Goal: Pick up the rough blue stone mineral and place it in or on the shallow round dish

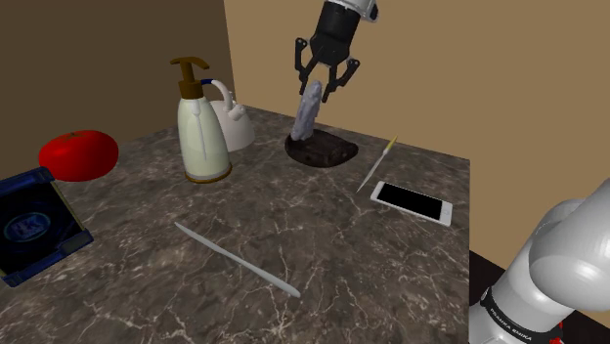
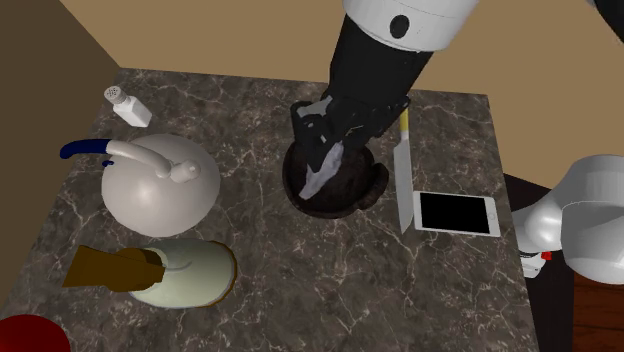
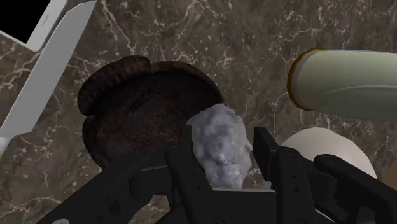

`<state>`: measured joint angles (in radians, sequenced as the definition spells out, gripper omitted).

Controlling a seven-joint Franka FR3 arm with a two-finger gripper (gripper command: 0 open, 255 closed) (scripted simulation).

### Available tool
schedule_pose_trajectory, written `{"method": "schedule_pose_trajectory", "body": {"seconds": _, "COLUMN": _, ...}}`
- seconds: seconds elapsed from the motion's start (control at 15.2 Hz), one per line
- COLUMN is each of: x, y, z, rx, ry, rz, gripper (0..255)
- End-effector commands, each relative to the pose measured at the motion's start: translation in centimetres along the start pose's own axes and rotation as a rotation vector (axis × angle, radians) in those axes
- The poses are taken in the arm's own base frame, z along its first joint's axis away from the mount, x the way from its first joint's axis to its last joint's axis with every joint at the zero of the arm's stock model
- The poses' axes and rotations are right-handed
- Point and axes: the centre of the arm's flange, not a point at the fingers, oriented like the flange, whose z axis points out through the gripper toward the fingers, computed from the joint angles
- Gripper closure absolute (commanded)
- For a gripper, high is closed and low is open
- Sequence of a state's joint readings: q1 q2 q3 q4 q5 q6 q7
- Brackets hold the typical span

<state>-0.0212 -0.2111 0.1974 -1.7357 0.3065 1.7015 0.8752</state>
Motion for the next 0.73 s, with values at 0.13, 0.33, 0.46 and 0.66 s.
{"method": "schedule_pose_trajectory", "body": {"seconds": 0.13, "x": 0.0, "y": 0.7, "z": 2.0, "rx": 0.0, "ry": 0.0, "rz": 0.001, "gripper": 255}}
{"method": "schedule_pose_trajectory", "body": {"seconds": 0.33, "x": 0.2, "y": 1.2, "z": 3.5, "rx": 0.0, "ry": 0.0, "rz": 0.001, "gripper": 255}}
{"method": "schedule_pose_trajectory", "body": {"seconds": 0.46, "x": 0.3, "y": 1.5, "z": 4.5, "rx": 0.0, "ry": 0.0, "rz": 0.001, "gripper": 255}}
{"method": "schedule_pose_trajectory", "body": {"seconds": 0.66, "x": 0.4, "y": 2.0, "z": 6.0, "rx": 0.0, "ry": 0.0, "rz": 0.001, "gripper": 255}}
